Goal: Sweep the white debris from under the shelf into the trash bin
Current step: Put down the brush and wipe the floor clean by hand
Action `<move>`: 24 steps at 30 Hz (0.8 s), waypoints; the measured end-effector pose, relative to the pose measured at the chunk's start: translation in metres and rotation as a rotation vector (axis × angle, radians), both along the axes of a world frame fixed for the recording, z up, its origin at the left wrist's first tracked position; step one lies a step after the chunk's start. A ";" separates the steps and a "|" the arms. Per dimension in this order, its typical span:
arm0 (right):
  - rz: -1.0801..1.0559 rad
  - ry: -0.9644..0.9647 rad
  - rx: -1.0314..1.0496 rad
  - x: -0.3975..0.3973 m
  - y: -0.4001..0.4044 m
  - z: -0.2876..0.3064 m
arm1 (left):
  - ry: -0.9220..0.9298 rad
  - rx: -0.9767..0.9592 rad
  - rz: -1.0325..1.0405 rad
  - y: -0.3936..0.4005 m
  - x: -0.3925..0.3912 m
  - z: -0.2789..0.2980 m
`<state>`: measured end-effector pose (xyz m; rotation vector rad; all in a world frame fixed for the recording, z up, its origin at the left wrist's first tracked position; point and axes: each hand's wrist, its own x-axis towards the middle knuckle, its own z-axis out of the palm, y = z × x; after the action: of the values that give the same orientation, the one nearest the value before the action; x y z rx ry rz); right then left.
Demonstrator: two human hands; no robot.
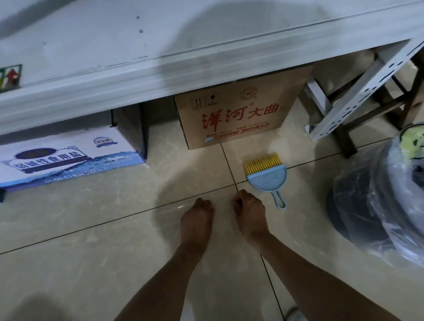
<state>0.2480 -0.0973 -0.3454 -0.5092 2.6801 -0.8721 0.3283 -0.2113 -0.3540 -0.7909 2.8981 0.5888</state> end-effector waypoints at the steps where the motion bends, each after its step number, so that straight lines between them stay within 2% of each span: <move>1: 0.001 0.000 -0.001 0.000 0.000 0.000 | -0.025 -0.018 -0.034 0.001 -0.001 0.002; 5: 0.004 0.013 0.002 -0.001 0.002 0.003 | -0.069 -0.150 -0.137 0.000 -0.003 0.000; 9: -0.002 0.007 0.017 -0.004 0.007 0.007 | -0.118 -0.234 -0.143 -0.003 -0.003 -0.007; 12: -0.029 -0.008 0.010 -0.008 0.009 0.010 | -0.106 -0.104 0.025 -0.009 -0.002 0.000; 15: -0.060 -0.029 -0.009 -0.013 0.010 0.017 | 0.032 -0.009 0.133 -0.015 -0.003 0.013; 24: -0.139 0.037 -0.137 -0.021 0.005 0.085 | 0.416 0.155 -0.043 0.018 -0.036 0.099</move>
<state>0.2271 -0.0925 -0.2605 -0.3755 2.7285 -1.1003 0.2921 -0.1936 -0.2551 -0.6482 3.1669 1.0740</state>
